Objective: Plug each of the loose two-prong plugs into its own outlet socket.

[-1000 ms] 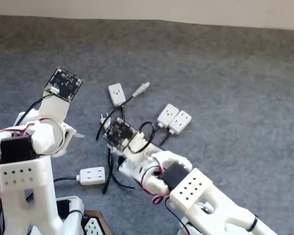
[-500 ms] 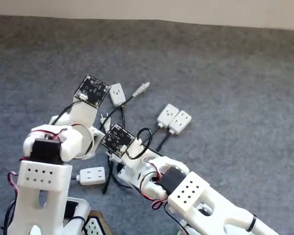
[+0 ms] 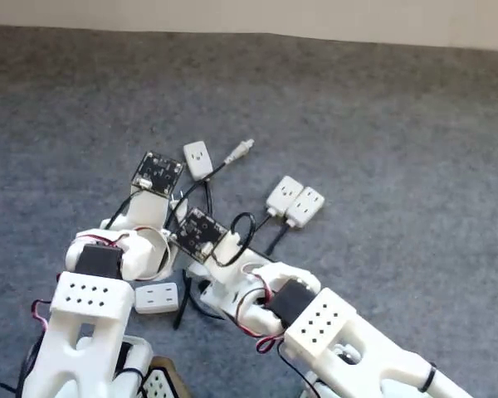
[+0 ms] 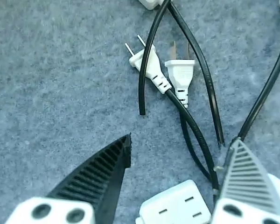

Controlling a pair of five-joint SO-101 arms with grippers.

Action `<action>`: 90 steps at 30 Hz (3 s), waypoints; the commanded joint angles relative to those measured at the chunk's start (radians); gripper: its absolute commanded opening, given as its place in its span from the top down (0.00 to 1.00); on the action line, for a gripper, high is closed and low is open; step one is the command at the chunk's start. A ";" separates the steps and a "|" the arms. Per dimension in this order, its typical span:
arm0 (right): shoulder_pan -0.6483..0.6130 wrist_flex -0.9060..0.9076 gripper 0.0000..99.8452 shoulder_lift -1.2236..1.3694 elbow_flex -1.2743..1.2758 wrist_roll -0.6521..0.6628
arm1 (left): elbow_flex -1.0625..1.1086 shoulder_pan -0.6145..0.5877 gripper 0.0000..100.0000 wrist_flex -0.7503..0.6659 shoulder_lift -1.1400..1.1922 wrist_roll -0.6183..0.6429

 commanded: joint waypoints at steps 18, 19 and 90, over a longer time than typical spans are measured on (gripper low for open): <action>0.122 0.176 0.99 -0.041 -0.225 -0.037 | 0.053 0.018 0.68 -0.003 -0.013 -0.037; 0.133 0.174 0.99 -0.041 -0.226 -0.040 | 0.061 0.016 0.68 -0.005 -0.013 -0.038; 0.143 0.189 0.64 -0.001 0.062 0.531 | 0.104 -0.170 0.68 -0.069 -0.008 -0.029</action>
